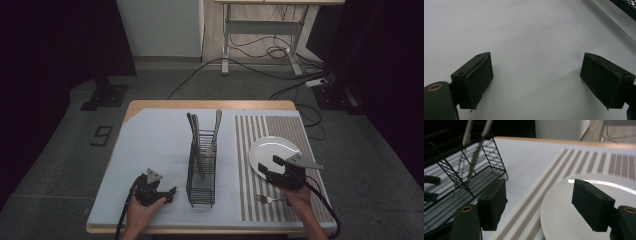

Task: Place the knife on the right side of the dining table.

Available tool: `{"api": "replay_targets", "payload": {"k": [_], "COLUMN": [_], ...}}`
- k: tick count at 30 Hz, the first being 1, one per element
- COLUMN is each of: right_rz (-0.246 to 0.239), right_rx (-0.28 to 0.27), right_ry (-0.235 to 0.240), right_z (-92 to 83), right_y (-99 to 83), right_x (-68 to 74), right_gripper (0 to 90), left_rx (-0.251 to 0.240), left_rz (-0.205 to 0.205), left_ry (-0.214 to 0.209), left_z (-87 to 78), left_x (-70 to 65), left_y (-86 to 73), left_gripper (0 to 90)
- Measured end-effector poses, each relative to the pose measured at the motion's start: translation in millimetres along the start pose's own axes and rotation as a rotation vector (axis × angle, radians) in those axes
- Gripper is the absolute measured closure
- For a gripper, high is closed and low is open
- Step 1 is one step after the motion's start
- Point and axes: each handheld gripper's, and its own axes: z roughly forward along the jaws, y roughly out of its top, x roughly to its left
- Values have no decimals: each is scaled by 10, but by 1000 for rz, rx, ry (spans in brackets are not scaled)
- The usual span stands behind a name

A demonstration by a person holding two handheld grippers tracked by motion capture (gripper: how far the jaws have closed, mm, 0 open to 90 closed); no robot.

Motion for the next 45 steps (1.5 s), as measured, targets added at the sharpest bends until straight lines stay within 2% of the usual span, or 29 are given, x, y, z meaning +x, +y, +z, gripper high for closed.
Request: {"api": "replay_targets", "payload": {"k": [2, 6, 9, 11, 12, 17, 25, 35, 45], "right_rz": [-5, -12, -57, -57, -63, -71, -79, -82, -57], "right_rx": [-26, -29, -11, -8, 2, 10, 11, 26, 37], "right_ry": [19, 33, 41, 44, 51, 75, 120, 137, 175], "right_z": [6, 70, 223, 266, 349, 541, 778, 1058, 1299], "right_y": [148, 267, 373, 395, 440, 570, 782, 871, 947], "right_x": [61, 132, 252, 271, 306, 389, 521, 535, 525], "right_gripper": [285, 287, 290, 291, 294, 303, 338, 369, 385], "left_rx": [0, 0, 0, 0, 0, 1, 1, 0, 0], "left_rz": [0, 0, -1, -1, 0, -1, -3, -2, -4], "left_ry": [0, 0, 0, -1, 0, -1, -2, -3, -4], "left_z": [0, -1, 0, 0, -1, 0, 0, 3, 4], "left_x": [0, -1, -1, 0, 1, 2, 3, 6, 6], "left_y": [0, -1, -1, -1, 0, 0, 0, 0, 0], "left_gripper": [107, 107, 107, 107, 107, 107, 107, 107, 106]}}
